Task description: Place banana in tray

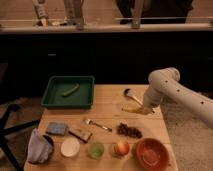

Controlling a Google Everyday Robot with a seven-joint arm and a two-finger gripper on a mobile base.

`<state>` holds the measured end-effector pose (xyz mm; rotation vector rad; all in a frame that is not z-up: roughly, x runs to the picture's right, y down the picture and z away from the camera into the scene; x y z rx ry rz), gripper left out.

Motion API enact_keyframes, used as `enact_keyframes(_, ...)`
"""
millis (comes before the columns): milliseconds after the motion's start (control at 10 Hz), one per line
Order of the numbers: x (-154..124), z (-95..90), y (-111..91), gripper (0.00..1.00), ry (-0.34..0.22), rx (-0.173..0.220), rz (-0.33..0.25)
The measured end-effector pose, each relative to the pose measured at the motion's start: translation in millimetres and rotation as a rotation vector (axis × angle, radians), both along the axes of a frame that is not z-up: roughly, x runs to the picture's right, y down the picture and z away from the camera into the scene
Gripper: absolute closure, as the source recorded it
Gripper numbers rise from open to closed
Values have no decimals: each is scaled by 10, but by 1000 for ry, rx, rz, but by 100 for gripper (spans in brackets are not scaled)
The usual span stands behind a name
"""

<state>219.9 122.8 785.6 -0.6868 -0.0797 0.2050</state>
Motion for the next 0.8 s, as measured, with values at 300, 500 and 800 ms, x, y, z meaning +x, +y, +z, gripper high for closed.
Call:
enact_keyframes(300, 8, -1, 1, 100, 1, 1, 2)
enact_keyframes(500, -8, 20, -6, 100, 3, 3, 2)
enact_keyframes(800, -332, 129, -76, 100, 5, 13, -2)
